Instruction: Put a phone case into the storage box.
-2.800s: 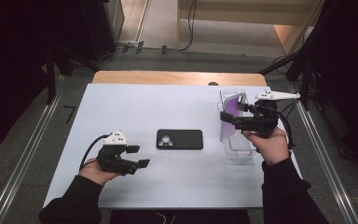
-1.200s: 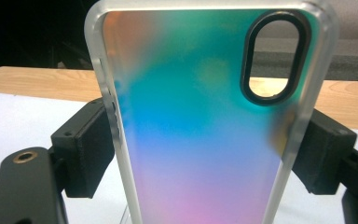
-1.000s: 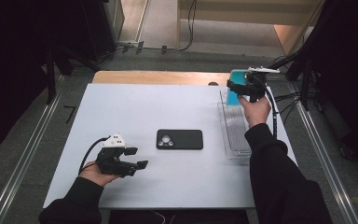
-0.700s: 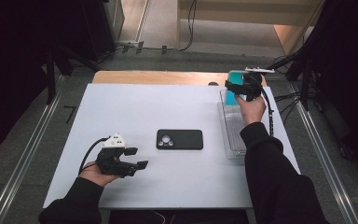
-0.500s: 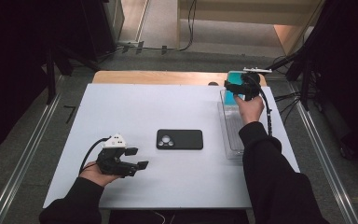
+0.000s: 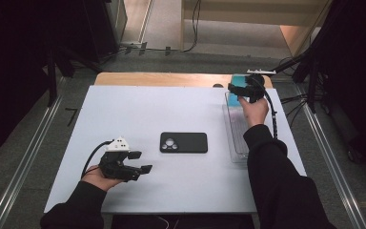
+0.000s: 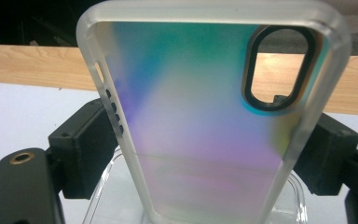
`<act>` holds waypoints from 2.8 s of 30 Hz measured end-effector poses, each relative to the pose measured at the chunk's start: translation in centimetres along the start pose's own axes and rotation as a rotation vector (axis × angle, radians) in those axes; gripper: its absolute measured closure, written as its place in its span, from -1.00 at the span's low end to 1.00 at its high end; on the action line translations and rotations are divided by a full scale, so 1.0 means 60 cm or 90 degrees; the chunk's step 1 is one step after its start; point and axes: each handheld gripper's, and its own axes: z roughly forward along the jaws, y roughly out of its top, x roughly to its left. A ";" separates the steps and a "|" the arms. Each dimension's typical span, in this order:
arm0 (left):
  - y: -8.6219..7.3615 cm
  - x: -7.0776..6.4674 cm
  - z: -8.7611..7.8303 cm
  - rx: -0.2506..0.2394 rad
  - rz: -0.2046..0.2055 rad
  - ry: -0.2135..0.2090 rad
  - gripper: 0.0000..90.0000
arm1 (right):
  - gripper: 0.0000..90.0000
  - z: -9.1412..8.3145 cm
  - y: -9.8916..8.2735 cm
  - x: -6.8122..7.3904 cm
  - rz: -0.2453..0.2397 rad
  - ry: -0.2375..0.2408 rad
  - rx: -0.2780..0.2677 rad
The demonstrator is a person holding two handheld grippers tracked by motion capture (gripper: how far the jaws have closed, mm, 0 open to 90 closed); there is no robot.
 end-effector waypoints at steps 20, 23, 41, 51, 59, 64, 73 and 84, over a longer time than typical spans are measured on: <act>0.000 0.001 0.000 -0.002 -0.001 -0.001 -0.32 | -0.86 0.005 0.001 0.001 0.001 0.002 0.015; 0.000 0.001 0.000 -0.002 -0.001 -0.001 -0.32 | -0.97 0.004 0.002 0.001 0.002 0.004 0.014; 0.003 0.003 0.000 -0.003 -0.008 0.001 -0.32 | -0.97 -0.046 0.012 0.000 0.002 0.029 0.050; 0.007 0.007 0.000 -0.010 -0.020 -0.001 -0.32 | -0.96 -0.107 0.010 0.019 -0.028 0.058 0.072; 0.012 0.009 0.000 -0.007 -0.029 0.000 -0.32 | -0.89 -0.159 -0.003 0.038 -0.043 0.118 0.074; 0.016 0.010 0.001 -0.009 -0.034 -0.002 -0.32 | -0.76 -0.184 -0.020 0.050 -0.057 0.152 0.075; 0.026 0.013 0.001 -0.011 -0.043 -0.008 -0.32 | -0.69 -0.219 -0.045 0.066 -0.082 0.195 0.068; 0.034 0.012 0.004 -0.013 -0.040 -0.020 -0.32 | -0.68 -0.252 -0.087 0.079 -0.117 0.265 0.071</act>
